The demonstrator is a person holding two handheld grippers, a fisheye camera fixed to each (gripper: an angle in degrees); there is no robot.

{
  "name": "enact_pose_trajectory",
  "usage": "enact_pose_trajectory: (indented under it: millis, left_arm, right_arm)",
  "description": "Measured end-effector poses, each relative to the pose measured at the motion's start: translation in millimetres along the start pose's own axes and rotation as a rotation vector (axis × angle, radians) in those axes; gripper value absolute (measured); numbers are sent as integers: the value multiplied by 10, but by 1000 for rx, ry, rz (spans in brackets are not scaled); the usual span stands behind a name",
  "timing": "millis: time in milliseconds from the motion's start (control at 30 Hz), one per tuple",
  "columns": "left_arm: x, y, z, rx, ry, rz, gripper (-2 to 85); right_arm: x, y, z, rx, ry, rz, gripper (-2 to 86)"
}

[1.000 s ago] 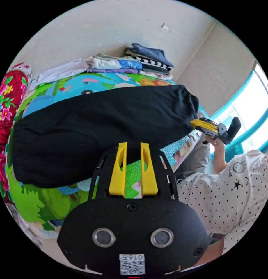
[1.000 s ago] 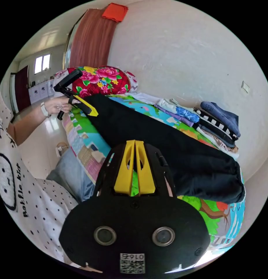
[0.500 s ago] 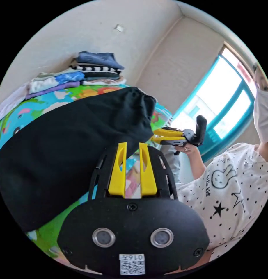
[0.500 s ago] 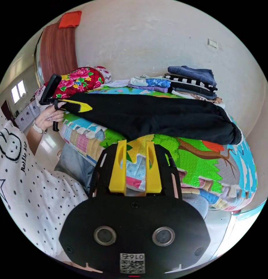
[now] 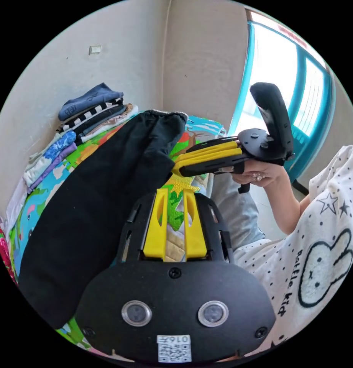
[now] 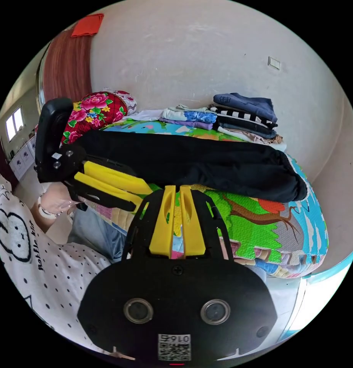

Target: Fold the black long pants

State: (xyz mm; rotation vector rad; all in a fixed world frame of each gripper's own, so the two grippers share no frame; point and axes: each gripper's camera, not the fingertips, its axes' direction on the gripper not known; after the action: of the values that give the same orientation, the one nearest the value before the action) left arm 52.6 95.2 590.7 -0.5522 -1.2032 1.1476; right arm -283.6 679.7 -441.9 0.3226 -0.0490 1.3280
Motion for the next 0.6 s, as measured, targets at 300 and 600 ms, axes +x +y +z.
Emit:
enact_pose_trajectory:
  millis: [300,600]
  left_arm:
    - [707,-472,99,-2,-195,67,63]
    - [961,-693,204,-13,-195,51,-7]
  right_arm:
    - [354,246,63,-19,-106,82,3]
    - [655,583,34,89,-86,86,-2]
